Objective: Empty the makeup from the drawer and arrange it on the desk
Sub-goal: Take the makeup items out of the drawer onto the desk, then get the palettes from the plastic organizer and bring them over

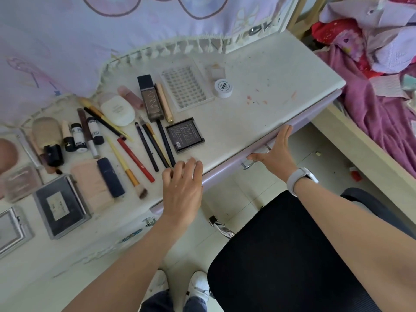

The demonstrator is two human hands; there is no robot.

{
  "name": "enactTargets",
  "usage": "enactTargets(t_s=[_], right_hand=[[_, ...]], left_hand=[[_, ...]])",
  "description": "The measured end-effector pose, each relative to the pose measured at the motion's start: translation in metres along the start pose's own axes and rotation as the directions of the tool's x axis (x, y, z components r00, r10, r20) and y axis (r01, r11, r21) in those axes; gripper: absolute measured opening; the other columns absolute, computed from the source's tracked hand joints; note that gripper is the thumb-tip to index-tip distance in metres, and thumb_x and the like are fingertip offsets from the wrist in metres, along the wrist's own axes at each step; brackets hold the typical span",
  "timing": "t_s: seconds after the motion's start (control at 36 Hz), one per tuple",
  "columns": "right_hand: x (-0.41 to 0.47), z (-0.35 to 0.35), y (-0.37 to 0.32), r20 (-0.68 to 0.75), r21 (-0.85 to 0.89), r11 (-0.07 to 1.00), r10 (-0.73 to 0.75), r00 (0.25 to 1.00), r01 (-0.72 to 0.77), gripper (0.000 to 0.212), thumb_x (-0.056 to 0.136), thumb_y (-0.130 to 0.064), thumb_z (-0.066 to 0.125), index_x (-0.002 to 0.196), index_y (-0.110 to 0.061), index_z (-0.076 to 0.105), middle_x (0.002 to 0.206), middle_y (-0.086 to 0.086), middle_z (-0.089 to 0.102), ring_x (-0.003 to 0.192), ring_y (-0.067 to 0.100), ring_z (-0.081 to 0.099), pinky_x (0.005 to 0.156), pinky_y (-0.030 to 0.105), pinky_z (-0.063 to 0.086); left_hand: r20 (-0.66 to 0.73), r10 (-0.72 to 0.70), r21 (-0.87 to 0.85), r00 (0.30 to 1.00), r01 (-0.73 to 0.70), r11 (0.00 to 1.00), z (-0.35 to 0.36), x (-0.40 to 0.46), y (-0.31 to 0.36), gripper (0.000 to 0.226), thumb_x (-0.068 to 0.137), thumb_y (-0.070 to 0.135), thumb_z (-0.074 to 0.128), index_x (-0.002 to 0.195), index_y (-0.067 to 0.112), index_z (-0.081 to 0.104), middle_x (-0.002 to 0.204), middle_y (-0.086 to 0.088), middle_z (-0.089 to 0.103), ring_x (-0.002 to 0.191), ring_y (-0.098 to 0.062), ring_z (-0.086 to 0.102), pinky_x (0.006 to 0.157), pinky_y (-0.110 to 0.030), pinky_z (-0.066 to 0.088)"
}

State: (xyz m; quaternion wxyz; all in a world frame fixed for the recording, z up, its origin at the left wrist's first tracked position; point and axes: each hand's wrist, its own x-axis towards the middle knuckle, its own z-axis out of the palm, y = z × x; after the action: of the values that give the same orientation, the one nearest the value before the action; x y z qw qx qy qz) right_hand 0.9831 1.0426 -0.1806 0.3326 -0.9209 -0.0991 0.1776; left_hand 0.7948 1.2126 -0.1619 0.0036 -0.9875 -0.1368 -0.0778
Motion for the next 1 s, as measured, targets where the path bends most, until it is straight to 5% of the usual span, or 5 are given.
enactTargets(t_s=[0.19, 0.42, 0.64, 0.92, 1.0], right_hand=[[0.002, -0.003, -0.005, -0.018, -0.104, 0.995, 0.006, 1.0, -0.008, 0.127, 0.063, -0.039, 0.082, 0.145, 0.001, -0.007, 0.154, 0.016, -0.011, 0.144, 0.026, -0.004, 0.118, 0.039, 0.01], [-0.049, 0.017, -0.019, -0.083, -0.12, 0.991, 0.044, 0.996, -0.054, 0.075, 0.093, -0.028, 0.052, 0.146, 0.0, 0.008, 0.155, 0.015, 0.01, 0.142, 0.03, 0.013, 0.115, 0.039, 0.017], [-0.153, 0.073, -0.072, 0.091, -0.064, 0.985, -0.152, 0.984, 0.159, 0.033, 0.095, -0.013, 0.044, 0.126, -0.008, 0.052, 0.127, 0.009, 0.054, 0.119, 0.022, 0.046, 0.1, 0.028, 0.033], [-0.273, 0.111, -0.203, 0.503, 0.055, 0.864, -0.458, 0.733, 0.501, 0.031, 0.096, -0.019, 0.044, 0.125, -0.017, 0.054, 0.124, -0.001, 0.059, 0.1, 0.006, 0.059, 0.082, 0.001, 0.031], [-0.323, 0.128, -0.239, 0.587, 0.086, 0.799, -0.523, 0.618, 0.595, 0.029, 0.096, -0.018, 0.044, 0.122, -0.015, 0.057, 0.122, 0.002, 0.061, 0.104, 0.014, 0.06, 0.096, 0.019, 0.041]], left_hand=[[0.025, -0.034, -0.008, 0.999, 0.035, 0.999, 0.003, 0.001, 0.006, 0.056, 0.056, 0.011, 0.084, 0.108, 0.012, 0.063, 0.109, -0.002, 0.063, 0.093, -0.022, 0.057, 0.075, -0.033, 0.037], [0.107, -0.007, -0.128, 0.994, 0.021, 0.992, -0.014, -0.013, -0.004, 0.049, 0.073, 0.022, 0.075, 0.118, 0.011, 0.06, 0.126, -0.007, 0.058, 0.11, -0.026, 0.056, 0.092, -0.045, 0.038], [0.187, -0.38, -0.402, 0.906, 0.423, 0.812, -0.056, -0.11, -0.034, 0.046, 0.089, 0.025, 0.058, 0.133, 0.016, 0.048, 0.144, -0.006, 0.04, 0.132, -0.025, 0.036, 0.105, -0.04, 0.03], [0.165, -0.695, -0.342, 0.7, 0.701, 0.625, -0.135, -0.251, -0.134, 0.042, 0.092, 0.026, 0.053, 0.133, 0.015, 0.049, 0.134, -0.005, 0.05, 0.122, -0.022, 0.046, 0.098, -0.036, 0.036], [0.116, -0.772, -0.31, 0.625, 0.761, 0.57, -0.169, -0.311, -0.157, 0.04, 0.093, 0.027, 0.052, 0.13, 0.015, 0.05, 0.134, -0.003, 0.05, 0.12, -0.021, 0.047, 0.097, -0.034, 0.036]])
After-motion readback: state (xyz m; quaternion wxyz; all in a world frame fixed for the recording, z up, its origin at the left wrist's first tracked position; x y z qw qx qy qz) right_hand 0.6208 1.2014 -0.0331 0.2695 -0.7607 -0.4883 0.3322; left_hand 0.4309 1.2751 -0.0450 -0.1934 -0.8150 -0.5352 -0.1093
